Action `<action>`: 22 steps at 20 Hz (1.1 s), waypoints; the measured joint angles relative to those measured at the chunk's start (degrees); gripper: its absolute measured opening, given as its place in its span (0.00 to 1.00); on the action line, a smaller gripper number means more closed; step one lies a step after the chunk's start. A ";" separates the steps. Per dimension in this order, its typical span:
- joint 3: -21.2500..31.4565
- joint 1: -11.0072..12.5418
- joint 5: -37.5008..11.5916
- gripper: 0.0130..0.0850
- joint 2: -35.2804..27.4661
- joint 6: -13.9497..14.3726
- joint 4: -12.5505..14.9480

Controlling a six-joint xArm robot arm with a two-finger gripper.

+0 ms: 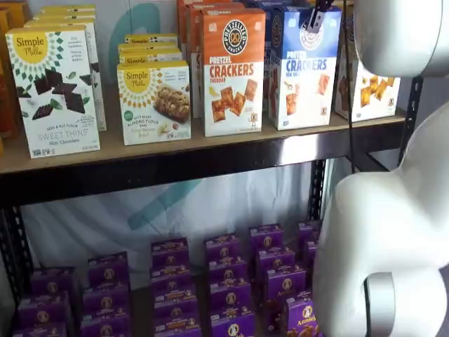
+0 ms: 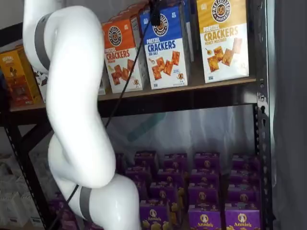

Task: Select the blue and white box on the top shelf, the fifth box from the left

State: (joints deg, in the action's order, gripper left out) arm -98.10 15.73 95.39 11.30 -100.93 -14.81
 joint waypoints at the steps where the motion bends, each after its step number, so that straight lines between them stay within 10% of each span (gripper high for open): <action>1: -0.32 -0.12 0.53 1.00 -0.22 0.02 0.38; 22: 1.38 -1.60 0.92 1.00 0.35 0.35 3.32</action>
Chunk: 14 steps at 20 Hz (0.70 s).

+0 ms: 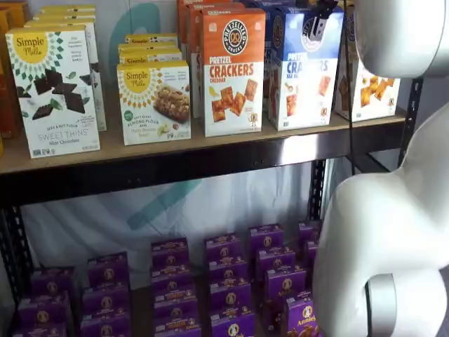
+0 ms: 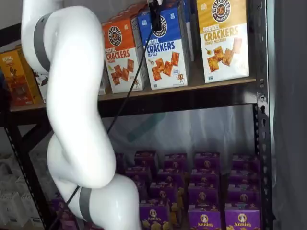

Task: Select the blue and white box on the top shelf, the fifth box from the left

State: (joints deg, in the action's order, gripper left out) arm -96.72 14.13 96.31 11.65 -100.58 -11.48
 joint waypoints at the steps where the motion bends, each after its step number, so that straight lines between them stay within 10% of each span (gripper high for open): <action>1: 0.04 0.04 -0.02 0.94 0.01 0.01 -0.13; 14: 0.62 0.20 -0.43 0.67 0.57 -0.06 -0.47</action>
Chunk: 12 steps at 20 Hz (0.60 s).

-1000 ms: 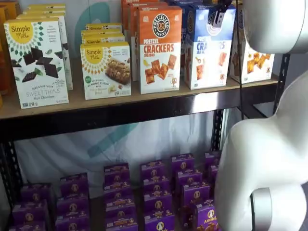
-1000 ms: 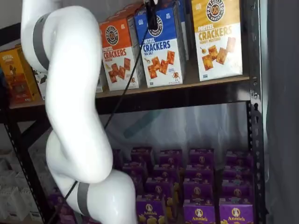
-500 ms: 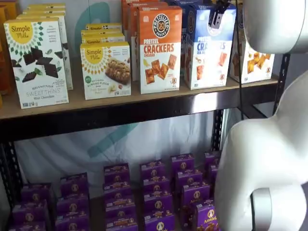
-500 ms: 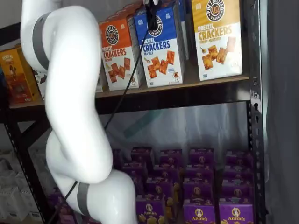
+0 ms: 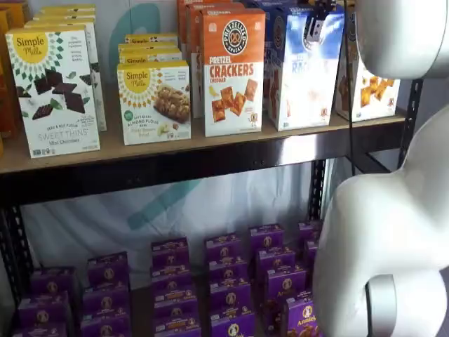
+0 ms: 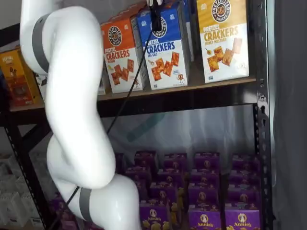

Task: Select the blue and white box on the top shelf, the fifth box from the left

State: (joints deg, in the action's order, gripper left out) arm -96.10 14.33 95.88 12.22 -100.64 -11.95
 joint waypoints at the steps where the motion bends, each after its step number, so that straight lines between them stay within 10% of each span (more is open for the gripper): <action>1: -0.05 0.05 0.10 0.61 0.01 -0.02 -0.04; 12: -1.17 -0.06 5.84 0.61 2.21 1.36 -1.40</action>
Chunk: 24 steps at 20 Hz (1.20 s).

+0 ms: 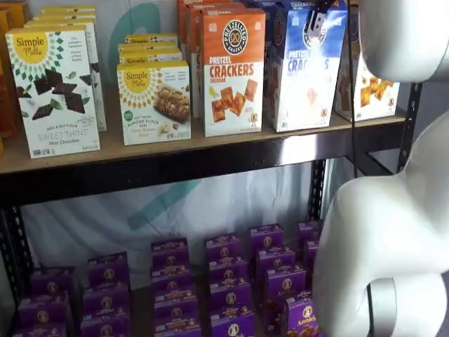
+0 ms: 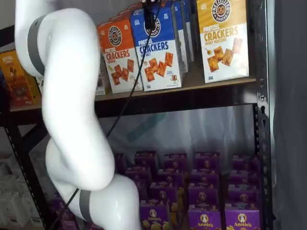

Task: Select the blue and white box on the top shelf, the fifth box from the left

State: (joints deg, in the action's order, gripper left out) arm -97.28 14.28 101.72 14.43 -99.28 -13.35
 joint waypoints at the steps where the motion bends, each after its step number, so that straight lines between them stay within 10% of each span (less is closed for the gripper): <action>1: 0.24 -0.13 0.59 0.61 0.55 0.13 0.17; 24: 17.31 3.39 4.89 0.61 17.84 -3.80 1.91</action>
State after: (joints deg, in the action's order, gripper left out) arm -79.97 17.67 106.61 32.27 -103.08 -11.44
